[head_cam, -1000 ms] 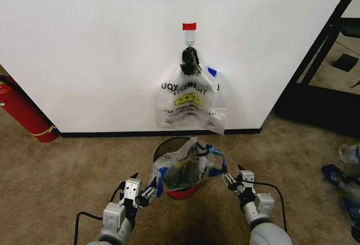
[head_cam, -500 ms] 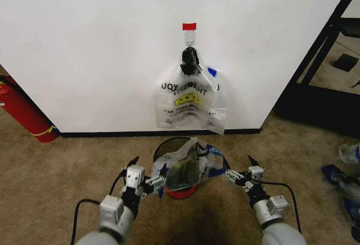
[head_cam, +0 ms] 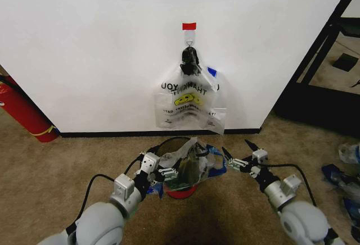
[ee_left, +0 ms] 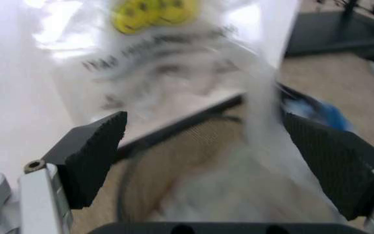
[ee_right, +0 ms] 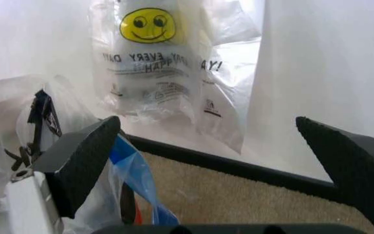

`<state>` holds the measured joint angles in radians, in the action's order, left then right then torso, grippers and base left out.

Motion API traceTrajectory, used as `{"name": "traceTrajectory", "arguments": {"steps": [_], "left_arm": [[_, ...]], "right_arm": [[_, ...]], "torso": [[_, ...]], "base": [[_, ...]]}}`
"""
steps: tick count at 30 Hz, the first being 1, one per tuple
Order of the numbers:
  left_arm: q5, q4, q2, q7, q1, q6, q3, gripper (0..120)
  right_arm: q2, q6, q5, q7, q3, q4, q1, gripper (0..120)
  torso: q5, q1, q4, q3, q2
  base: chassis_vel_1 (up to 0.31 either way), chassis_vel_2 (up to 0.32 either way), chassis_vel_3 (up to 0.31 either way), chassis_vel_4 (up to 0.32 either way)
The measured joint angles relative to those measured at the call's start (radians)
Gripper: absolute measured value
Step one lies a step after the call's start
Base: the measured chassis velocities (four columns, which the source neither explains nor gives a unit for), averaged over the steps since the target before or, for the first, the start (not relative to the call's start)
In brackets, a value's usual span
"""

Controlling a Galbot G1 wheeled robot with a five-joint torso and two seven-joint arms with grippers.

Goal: Pick up the garbage bag from the wall and place it over the trash bin.

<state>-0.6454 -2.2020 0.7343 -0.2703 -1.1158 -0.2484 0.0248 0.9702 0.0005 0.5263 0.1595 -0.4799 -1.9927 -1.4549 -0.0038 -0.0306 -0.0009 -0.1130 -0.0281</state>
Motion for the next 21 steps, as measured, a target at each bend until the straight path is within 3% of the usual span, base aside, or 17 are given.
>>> {"name": "traceTrajectory", "arguments": {"steps": [2, 4, 6, 11, 14, 21], "left_arm": [[-0.086, 0.051, -0.013, 0.0, 0.082, -0.012, -0.014, 94], [-0.184, 0.068, -0.025, 0.0, 0.129, -0.036, -0.03, 94], [-0.257, 0.082, -0.025, 0.005, 0.176, -0.074, -0.031, 94], [-0.305, 0.154, -0.001, 0.041, 0.28, -0.157, 0.025, 94], [-0.33, 0.209, 0.017, 0.078, 0.35, -0.224, 0.073, 94], [-0.366, 0.341, 0.067, 0.154, 0.425, -0.36, 0.095, 98]], "right_arm": [[0.003, 0.001, 0.008, 0.004, 0.001, 0.001, -0.006, 100], [0.004, 0.005, 0.009, 0.008, 0.006, 0.006, -0.008, 100], [0.004, 0.011, 0.013, 0.011, 0.0, 0.01, -0.017, 100], [-0.002, 0.015, 0.028, 0.013, -0.016, 0.013, -0.03, 100], [-0.015, 0.012, 0.044, 0.013, -0.017, -0.002, -0.032, 100], [-0.038, 0.005, 0.065, 0.012, -0.017, -0.03, -0.044, 100]], "torso": [[-0.0002, 0.0, -0.0011, 0.0, 0.0], [0.0005, 0.0, 0.0006, 0.0, 0.0], [0.0, 0.0, 0.0004, 0.0, 0.0], [-0.0003, 0.0, -0.0006, 0.0, 0.0], [0.0001, 0.0, 0.0002, 0.0, 0.0], [0.0, 0.0, 0.0, 0.0, 0.0]], "base": [[0.0, 0.0, 0.0, 0.0], [0.0, 0.0, 0.0, 0.0], [0.0, 0.0, 0.0, 0.0], [0.0, 0.0, 0.0, 0.0], [0.0, 0.0, 0.0, 0.0], [0.0, 0.0, 0.0, 0.0]]}}
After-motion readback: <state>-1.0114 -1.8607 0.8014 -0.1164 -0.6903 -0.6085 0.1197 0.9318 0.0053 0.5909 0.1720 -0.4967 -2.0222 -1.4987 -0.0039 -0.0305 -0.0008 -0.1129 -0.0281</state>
